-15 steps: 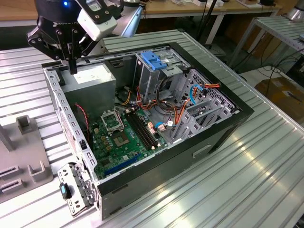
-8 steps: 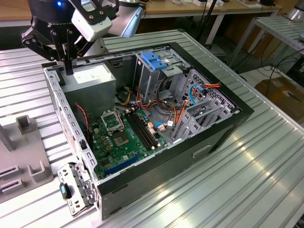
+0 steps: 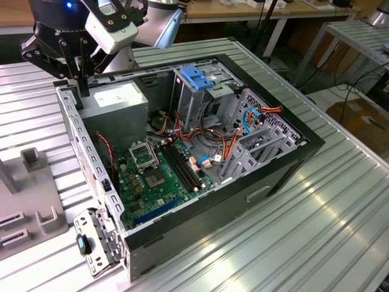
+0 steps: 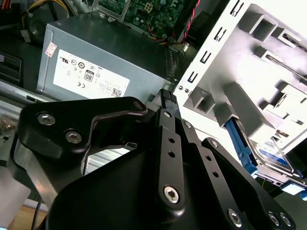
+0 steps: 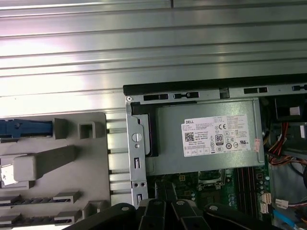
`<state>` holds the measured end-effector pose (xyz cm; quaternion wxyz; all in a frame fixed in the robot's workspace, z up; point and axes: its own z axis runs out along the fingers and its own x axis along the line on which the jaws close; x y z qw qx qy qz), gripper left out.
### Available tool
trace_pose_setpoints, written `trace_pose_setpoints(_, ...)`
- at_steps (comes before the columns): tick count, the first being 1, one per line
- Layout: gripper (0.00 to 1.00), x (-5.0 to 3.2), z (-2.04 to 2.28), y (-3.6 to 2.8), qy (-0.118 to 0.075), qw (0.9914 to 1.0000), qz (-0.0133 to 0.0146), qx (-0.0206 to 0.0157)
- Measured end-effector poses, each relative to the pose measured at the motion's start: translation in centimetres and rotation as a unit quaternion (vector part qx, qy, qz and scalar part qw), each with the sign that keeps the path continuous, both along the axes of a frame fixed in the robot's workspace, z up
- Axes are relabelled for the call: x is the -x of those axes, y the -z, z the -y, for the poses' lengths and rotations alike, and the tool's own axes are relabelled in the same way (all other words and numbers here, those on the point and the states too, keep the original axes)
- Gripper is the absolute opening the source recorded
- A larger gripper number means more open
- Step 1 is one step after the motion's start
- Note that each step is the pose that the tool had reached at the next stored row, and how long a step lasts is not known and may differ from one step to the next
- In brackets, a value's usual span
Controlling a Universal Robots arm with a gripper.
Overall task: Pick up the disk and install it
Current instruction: 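Reach for the disk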
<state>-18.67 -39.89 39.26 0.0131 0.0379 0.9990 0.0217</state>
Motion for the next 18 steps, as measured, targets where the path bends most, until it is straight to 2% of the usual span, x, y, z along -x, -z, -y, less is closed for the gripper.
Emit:
trace_pose_setpoints(8,0.11,0.25,0.0,0.0,0.0,1.0,0.0,0.0)
trace_pose_setpoints(13,0.11,1.51,0.0,0.02,0.0,1.0,0.0,0.0)
trace_pose_setpoints(16,0.11,2.69,0.0,0.05,0.0,1.0,0.0,0.0)
trace_pose_setpoints(18,0.11,3.01,0.0,0.06,0.0,1.0,0.0,0.0)
